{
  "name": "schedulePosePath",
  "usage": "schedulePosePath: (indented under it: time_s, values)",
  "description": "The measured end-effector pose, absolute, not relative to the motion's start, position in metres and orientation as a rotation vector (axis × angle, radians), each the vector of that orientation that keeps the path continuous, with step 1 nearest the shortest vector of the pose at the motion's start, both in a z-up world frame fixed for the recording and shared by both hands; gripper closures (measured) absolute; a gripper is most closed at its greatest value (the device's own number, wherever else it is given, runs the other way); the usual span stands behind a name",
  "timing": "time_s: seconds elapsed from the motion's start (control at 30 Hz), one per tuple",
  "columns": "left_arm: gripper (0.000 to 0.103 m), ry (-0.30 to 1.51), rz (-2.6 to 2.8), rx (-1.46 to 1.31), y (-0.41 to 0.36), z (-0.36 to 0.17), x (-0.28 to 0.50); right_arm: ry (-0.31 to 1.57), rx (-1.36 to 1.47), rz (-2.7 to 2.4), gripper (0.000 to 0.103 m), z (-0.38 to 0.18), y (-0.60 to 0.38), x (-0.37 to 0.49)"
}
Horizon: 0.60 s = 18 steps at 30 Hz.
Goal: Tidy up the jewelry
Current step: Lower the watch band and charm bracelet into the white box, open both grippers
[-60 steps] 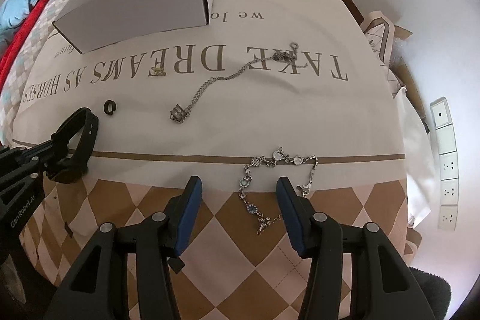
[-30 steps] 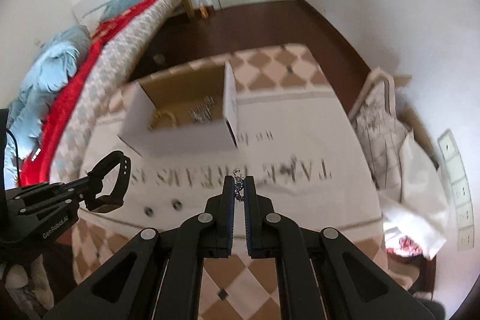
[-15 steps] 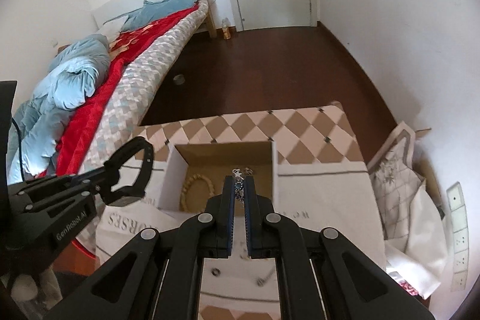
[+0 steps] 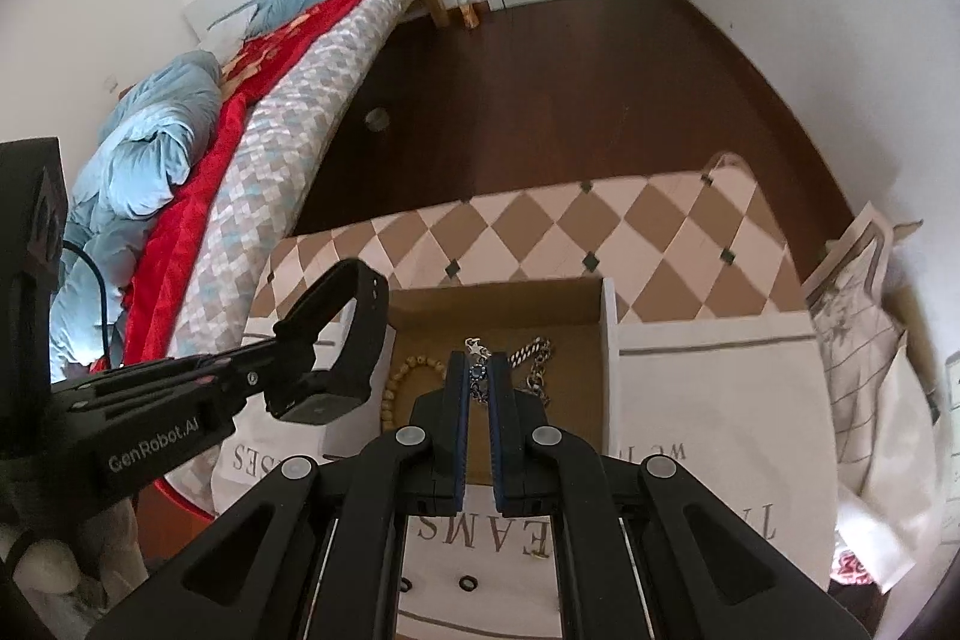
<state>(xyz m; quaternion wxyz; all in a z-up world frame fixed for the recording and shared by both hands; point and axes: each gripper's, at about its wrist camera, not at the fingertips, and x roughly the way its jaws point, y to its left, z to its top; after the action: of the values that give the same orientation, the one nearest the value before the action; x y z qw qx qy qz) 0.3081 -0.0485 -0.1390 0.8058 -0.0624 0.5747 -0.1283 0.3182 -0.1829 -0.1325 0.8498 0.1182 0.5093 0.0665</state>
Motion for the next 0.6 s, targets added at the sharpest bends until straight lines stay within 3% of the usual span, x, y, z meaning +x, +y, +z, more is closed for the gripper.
schedulePosePath:
  time_s: [0.17,0.37,0.43,0.5,0.57,0.6]
  values:
    - [0.100,1.268,-0.280,-0.152,-0.050,-0.150,0.317,1.116,0.267,0.147,0.097,-0.145,-0.188,0.322]
    - [0.085,1.328,-0.251,-0.189,-0.046,-0.157,0.323,1.199,0.301,0.141,0.094,-0.161,-0.196,0.324]
    - [0.076,1.327,-0.228,-0.207,-0.042,-0.155,0.324,1.213,0.312,0.132,0.069,-0.161,-0.200,0.322]
    - [0.047,1.308,-0.217,-0.233,-0.036,-0.150,0.323,1.208,0.314,0.128,0.049,-0.158,-0.202,0.321]
    - [0.030,1.276,-0.198,-0.232,-0.031,-0.142,0.323,1.200,0.315,0.122,0.044,-0.156,-0.203,0.319]
    - [0.028,1.262,-0.193,-0.235,-0.028,-0.138,0.322,1.192,0.318,0.114,0.043,-0.152,-0.205,0.317]
